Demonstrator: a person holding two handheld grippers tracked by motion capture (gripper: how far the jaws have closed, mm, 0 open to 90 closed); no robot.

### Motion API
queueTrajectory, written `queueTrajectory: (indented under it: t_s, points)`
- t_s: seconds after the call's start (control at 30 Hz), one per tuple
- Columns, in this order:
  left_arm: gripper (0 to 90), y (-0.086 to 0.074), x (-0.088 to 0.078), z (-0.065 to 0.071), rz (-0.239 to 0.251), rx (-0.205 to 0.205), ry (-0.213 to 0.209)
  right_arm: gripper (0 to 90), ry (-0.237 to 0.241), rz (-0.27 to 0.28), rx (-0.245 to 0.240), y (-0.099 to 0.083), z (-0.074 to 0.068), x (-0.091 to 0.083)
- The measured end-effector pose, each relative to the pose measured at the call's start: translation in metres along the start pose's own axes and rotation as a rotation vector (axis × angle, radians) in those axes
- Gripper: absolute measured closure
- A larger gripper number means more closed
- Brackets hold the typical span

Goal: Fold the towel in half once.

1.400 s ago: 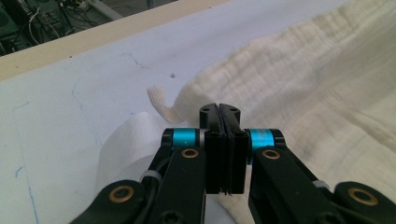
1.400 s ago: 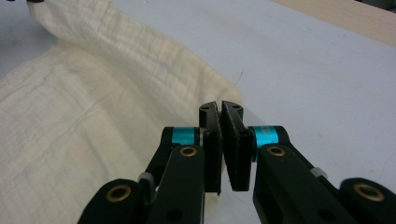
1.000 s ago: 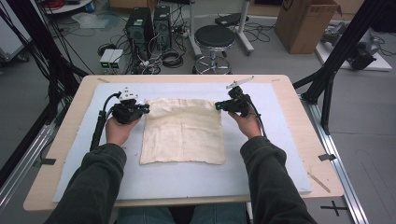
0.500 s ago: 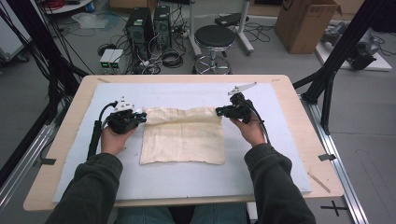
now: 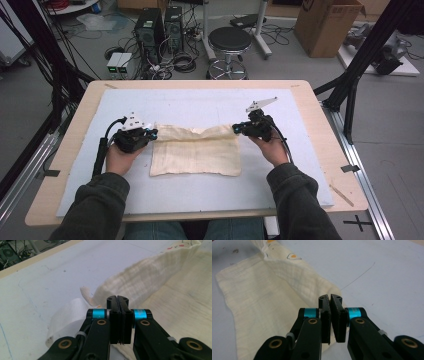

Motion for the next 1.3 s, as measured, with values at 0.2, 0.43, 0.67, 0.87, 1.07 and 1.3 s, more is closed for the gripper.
queueTrajectory:
  t_s: [0.2, 0.43, 0.67, 0.87, 1.07, 1.3]
  points:
    - [88.3, -0.003, -0.006, 0.008, 0.003, 0.018, -0.006, 86.8, 0.012, -0.027, -0.014, -0.007, -0.008, -0.005]
    - [88.3, -0.013, -0.014, 0.014, 0.001, 0.023, -0.016, 86.8, 0.023, -0.044, -0.039, -0.005, -0.023, -0.01]
    - [88.3, -0.021, -0.023, 0.021, 0.001, 0.035, -0.023, 86.8, 0.026, -0.076, -0.048, -0.008, -0.031, -0.013]
    - [88.2, -0.025, -0.027, 0.027, -0.005, 0.057, -0.029, 86.8, 0.026, -0.091, -0.054, -0.008, -0.039, -0.015]
    - [88.2, -0.024, -0.03, 0.029, 0.001, 0.058, -0.03, 86.7, 0.024, -0.089, -0.031, -0.009, -0.04, -0.02]
    - [88.1, -0.023, -0.032, 0.031, 0.009, 0.061, -0.04, 86.6, 0.04, -0.076, 0.015, -0.026, -0.039, -0.019]
Point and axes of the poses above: each handheld gripper's, and its own axes: x roughly forward along the jaws, y roughly out of its top, z roughly to its right, the point moved 4 cm from there along x, roughly forward along the jaws, and after that the axes turned 4 degrees about z, right-handed, at the moved point
